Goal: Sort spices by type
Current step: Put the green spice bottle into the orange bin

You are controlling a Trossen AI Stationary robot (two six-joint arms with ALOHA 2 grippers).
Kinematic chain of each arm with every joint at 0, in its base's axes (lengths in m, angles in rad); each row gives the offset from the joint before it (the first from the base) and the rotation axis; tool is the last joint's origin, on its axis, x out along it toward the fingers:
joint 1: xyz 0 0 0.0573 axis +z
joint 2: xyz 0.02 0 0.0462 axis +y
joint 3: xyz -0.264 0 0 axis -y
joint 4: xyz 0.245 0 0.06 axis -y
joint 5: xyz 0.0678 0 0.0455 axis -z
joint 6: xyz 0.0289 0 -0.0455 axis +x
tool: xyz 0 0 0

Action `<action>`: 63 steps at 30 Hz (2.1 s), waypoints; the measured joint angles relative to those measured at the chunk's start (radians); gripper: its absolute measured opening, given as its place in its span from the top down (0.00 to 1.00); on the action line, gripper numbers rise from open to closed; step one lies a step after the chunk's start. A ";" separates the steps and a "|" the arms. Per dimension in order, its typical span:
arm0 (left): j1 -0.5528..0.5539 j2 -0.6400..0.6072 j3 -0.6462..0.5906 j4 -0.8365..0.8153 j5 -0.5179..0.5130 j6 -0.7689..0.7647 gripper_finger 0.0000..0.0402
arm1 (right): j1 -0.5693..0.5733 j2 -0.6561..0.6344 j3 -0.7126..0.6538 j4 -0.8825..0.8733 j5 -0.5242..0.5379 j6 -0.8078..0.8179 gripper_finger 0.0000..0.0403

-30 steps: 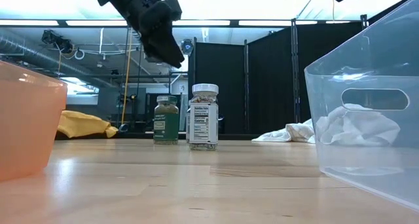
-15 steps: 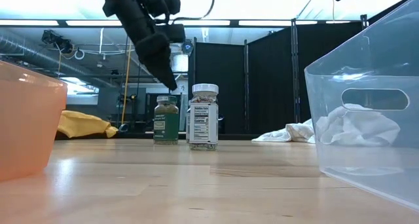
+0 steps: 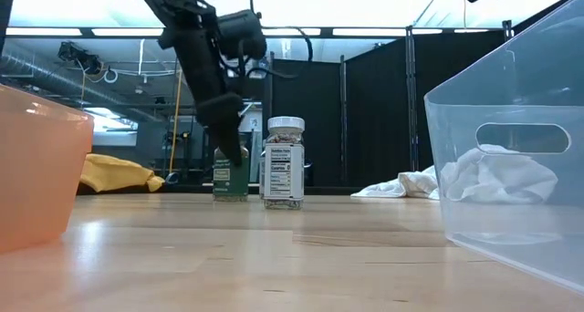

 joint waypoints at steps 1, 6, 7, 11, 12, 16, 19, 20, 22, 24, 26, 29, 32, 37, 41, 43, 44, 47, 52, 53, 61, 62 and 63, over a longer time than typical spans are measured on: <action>0.000 0.012 0.000 0.001 0.000 -0.015 0.07 | 0.000 0.000 0.000 0.000 0.000 0.000 0.28; 0.000 0.048 -0.001 0.001 0.002 -0.078 0.11 | 0.000 0.000 0.000 0.000 0.000 0.000 0.29; 0.000 0.052 -0.001 0.000 0.001 -0.080 0.13 | 0.000 0.000 0.000 0.000 0.000 0.000 0.29; 0.000 0.058 -0.001 -0.001 0.001 -0.083 0.25 | 0.000 0.000 0.000 0.000 0.000 0.000 0.31; 0.000 0.058 -0.001 0.002 0.001 -0.086 0.29 | 0.000 0.000 0.000 0.000 0.000 0.000 0.31; 0.000 0.056 -0.001 0.006 0.002 -0.119 0.41 | 0.000 0.000 0.000 0.000 0.000 0.000 0.32; 0.000 0.056 -0.001 0.005 0.002 -0.137 0.47 | 0.000 0.000 0.000 0.000 -0.002 0.000 0.33; 0.000 0.056 -0.001 0.005 0.003 -0.145 0.48 | 0.000 0.000 0.000 0.000 -0.006 0.000 0.33; 0.000 0.056 -0.001 0.001 0.003 -0.167 0.49 | 0.000 0.000 0.000 0.000 -0.012 0.000 0.33; 0.000 0.056 -0.001 0.000 0.004 -0.191 0.49 | 0.000 0.000 0.000 0.000 -0.021 0.000 0.34; 0.000 0.056 -0.001 0.001 0.025 -0.215 0.49 | 0.000 0.000 0.000 0.000 -0.025 0.000 0.34; -0.002 0.056 0.006 -0.008 0.044 -0.240 0.49 | 0.000 0.000 0.000 0.000 -0.026 0.000 0.35; -0.007 0.057 0.029 -0.008 0.044 -0.262 0.49 | 0.000 0.000 0.000 0.000 -0.026 0.000 0.34; -0.013 0.057 0.095 -0.037 0.041 -0.292 0.49 | 0.000 0.000 0.000 0.000 -0.026 0.000 0.35; -0.027 0.057 0.192 -0.131 0.050 -0.292 0.49 | 0.000 0.000 0.000 0.000 -0.027 0.000 0.35; -0.038 0.047 0.251 -0.171 0.075 -0.286 0.49 | 0.000 0.000 0.000 0.000 -0.027 -0.001 0.35; -0.048 0.038 0.276 -0.194 0.082 -0.281 0.49 | 0.000 0.001 0.000 -0.001 -0.027 -0.001 0.35; -0.081 -0.017 0.356 -0.240 0.093 -0.262 0.49 | 0.000 0.001 0.000 -0.005 -0.027 -0.003 0.35; -0.153 -0.146 0.434 -0.311 0.080 -0.312 0.49 | 0.000 0.001 0.000 -0.006 -0.027 -0.010 0.36; -0.176 -0.173 0.440 -0.318 0.073 -0.325 0.49 | 0.000 0.001 0.000 -0.007 -0.027 -0.011 0.36; -0.463 -0.320 0.442 -0.389 0.035 -0.475 0.49 | 0.000 0.001 -0.001 -0.014 -0.027 -0.034 0.36; -0.510 -0.327 0.442 -0.400 0.030 -0.498 0.49 | 0.000 0.001 -0.001 -0.015 -0.027 -0.035 0.36; -0.556 -0.330 0.442 -0.409 0.022 -0.521 0.49 | 0.000 0.001 -0.001 -0.017 -0.026 -0.036 0.36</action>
